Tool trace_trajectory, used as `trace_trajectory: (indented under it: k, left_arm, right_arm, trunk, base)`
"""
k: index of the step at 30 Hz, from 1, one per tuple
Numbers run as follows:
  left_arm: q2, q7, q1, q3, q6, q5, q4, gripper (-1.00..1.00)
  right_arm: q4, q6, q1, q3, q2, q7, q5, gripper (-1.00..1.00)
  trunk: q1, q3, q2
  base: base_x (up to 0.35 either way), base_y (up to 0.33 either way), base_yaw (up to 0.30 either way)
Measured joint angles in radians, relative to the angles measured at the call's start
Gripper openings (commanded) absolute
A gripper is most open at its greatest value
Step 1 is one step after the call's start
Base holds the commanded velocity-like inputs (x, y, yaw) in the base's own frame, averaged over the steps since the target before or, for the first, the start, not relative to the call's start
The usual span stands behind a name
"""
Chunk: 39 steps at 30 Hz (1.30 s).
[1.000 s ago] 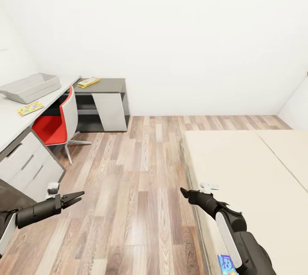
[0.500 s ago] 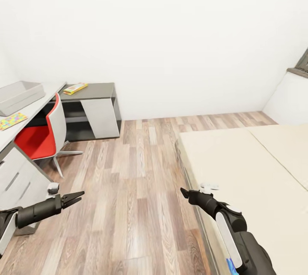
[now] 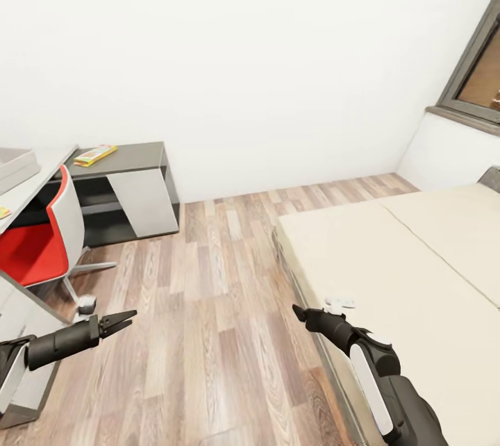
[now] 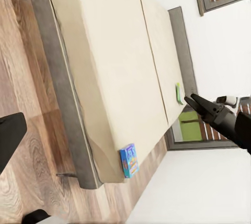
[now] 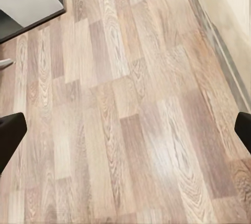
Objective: Put all the toys in the child's room - the three board games (two on the bed and one on the table), the two jigsaw puzzles on the table, and the tennis ball on the table - inside the toy box on the table in the child's room.
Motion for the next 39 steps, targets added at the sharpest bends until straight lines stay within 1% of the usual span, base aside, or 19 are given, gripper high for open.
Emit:
trace_trajectory:
  k: [5, 15, 25, 32, 39]
  left_arm:
    - [0.0, 0.0, 0.0, 0.0, 0.0, 0.0, 0.0, 1.0]
    - [0.0, 0.0, 0.0, 0.022, 0.0, 0.001, 0.001, 1.0]
    - [-0.001, -0.001, 0.0, 0.022, 0.0, 0.002, 0.001, 1.0]
    - [-0.001, -0.001, 0.0, 0.023, 0.0, 0.002, 0.001, 1.0]
    - [-0.001, -0.001, 0.0, 0.023, 0.0, 0.001, 0.001, 1.0]
  right_arm:
    - [0.0, 0.0, 0.0, 0.0, 0.0, 0.0, 0.0, 1.0]
    - [0.003, 0.0, 0.0, -0.002, 0.0, 0.0, 0.0, 1.0]
    - [0.005, 0.0, 0.0, -0.002, 0.0, 0.0, 0.0, 1.0]
    - [0.007, 0.0, 0.0, -0.001, 0.0, 0.0, 0.0, 1.0]
    - [0.008, 0.0, 0.0, -0.001, 0.0, 0.0, 0.0, 1.0]
  trunk:
    - [0.0, 0.005, 0.0]
    - [0.0, 0.014, 0.0]
    - [0.0, 0.024, 0.0]
    - [0.0, 0.03, 0.0]
    - [0.0, 0.037, 0.0]
  base:
    - [0.0, 0.184, -0.247]
    - [0.0, 0.03, -0.247]
    - [0.0, 0.147, -0.247]
    - [0.0, 0.057, -0.247]
    - [0.0, 0.169, -0.247]
